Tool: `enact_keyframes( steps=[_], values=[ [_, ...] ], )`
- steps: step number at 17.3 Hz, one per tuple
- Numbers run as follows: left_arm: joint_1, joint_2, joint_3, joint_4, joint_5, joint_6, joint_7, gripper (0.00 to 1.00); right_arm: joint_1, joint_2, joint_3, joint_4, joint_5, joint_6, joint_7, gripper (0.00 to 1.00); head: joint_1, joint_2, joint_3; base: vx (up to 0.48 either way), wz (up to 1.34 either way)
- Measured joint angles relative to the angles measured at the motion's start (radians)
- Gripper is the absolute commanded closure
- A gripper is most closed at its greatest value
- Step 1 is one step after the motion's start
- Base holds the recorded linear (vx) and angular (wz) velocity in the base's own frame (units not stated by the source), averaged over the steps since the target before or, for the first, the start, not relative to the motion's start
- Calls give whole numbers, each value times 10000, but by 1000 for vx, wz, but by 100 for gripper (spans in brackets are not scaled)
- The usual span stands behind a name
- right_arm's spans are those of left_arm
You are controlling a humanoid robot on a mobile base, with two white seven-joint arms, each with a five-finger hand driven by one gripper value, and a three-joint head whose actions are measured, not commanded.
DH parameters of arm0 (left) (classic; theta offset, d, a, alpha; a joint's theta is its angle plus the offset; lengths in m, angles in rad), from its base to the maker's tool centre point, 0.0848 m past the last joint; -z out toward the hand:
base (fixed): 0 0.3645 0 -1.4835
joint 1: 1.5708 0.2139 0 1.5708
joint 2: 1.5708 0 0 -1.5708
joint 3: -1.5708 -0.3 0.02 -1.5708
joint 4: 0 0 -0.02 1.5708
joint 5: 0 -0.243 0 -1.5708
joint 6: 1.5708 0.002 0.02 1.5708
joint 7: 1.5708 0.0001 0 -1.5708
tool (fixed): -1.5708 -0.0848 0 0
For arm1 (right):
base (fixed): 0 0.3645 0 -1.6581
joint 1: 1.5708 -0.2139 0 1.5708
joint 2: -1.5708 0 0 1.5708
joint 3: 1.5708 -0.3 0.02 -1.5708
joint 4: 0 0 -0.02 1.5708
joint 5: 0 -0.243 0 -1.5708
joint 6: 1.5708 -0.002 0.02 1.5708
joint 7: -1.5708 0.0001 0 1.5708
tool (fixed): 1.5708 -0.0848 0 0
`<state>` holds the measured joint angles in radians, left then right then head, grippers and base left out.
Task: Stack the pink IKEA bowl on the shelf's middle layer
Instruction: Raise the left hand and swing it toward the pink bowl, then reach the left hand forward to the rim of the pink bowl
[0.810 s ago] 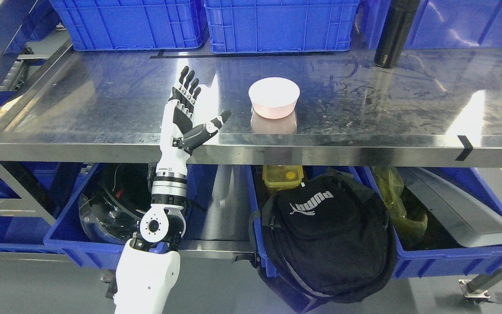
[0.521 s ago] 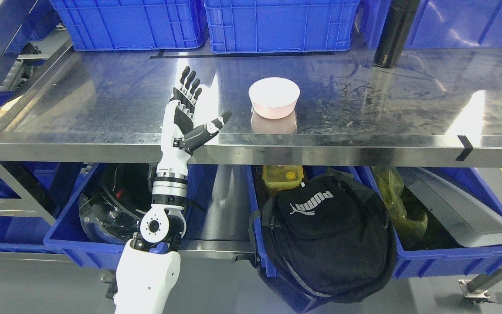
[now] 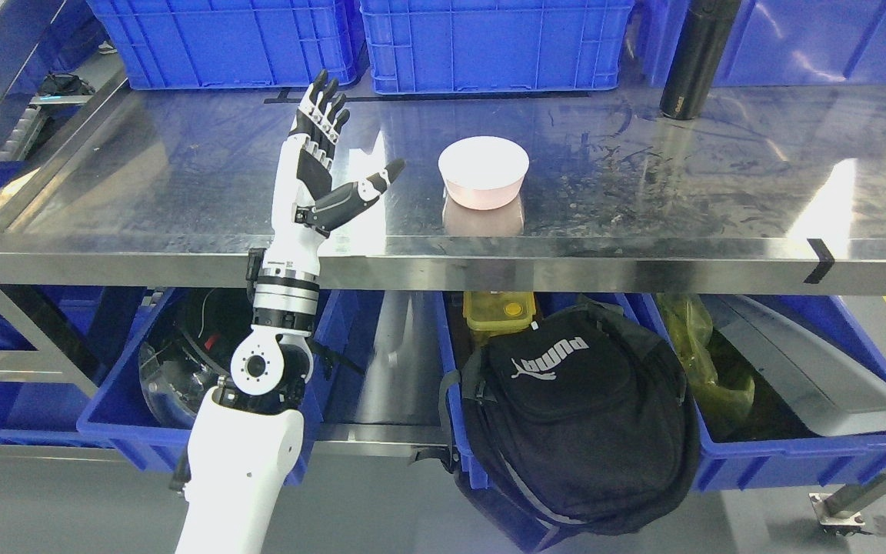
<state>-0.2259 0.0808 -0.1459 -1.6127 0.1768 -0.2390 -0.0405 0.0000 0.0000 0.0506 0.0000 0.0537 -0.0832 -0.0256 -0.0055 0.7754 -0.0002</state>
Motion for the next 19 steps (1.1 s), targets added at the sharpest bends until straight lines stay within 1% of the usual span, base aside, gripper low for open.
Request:
enact_keyframes(
  steps=[3,5,6,11,14,18,19],
  values=[
    [-408,784,33,-2,-756,288,-1952,0,0,0,0,0,0,0,0,0,0,0,0,0,0],
    [-727,1334,55,-4,-1312,386,-3023,0,0,0,0,0,0,0,2,0,0,0,0,0,0],
    [-962,1753,67,-6,-1734,418,-3627,0,0,0,0,0,0,0,2,0,0,0,0,0,0],
    [-1814,3149,72,-9,-3487,465,-5704,0,0,0,0,0,0,0,2,0,0,-1,0,0,0],
    [-2241,3373,70,-1,-4301,461,-6847,0,0,0,0,0,0,0,2,0,0,-1,0,0,0],
    [-2833,3151,-58,25,-5419,432,-7442,0,0,0,0,0,0,0,2,0,0,-1,0,0,0],
    [-3025,3070,-179,37,-5724,607,-7712,1,0,0,0,0,0,0,2,0,0,-1,0,0,0]
  ],
)
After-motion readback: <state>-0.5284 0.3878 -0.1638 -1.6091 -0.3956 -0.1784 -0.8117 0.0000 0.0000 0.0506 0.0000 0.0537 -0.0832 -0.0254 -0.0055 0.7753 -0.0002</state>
